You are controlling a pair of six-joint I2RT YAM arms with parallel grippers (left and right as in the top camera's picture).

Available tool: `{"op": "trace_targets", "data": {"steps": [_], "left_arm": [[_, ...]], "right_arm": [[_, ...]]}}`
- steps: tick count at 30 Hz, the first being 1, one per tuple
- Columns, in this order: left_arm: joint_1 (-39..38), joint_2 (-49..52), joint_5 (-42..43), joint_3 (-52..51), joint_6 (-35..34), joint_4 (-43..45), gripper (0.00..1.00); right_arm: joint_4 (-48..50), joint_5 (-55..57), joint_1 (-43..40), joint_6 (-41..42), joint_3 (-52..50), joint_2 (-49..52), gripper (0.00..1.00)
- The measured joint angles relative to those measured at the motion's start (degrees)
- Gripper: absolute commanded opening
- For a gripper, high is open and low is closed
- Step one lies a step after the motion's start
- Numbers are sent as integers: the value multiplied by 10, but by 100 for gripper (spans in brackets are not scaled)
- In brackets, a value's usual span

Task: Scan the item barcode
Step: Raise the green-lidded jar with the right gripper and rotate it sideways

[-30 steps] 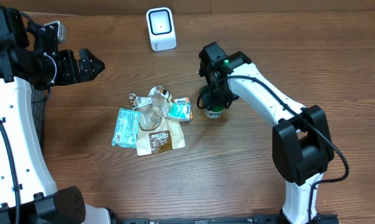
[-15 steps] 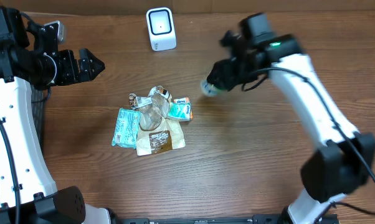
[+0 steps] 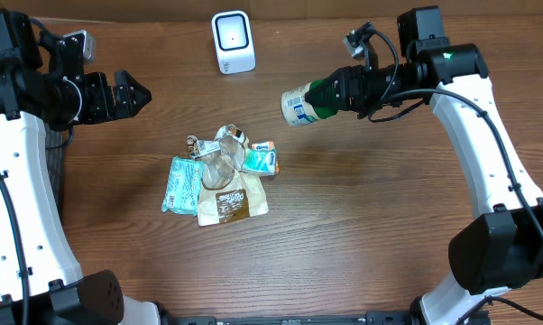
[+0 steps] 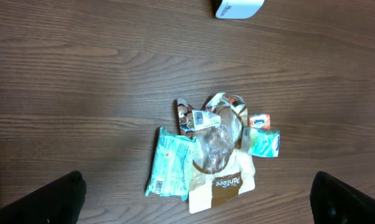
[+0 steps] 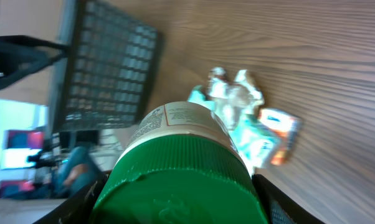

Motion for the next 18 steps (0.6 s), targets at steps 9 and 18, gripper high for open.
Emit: {"op": "trace_targets", "data": {"steps": [9,18], "left_arm": [[0,0,0,0,0,0,100],[0,0,0,0,0,0,100]], "right_arm": [[15,-135,0,-2,0,0,27],[16,-151,0,-2,0,0,27]]}}
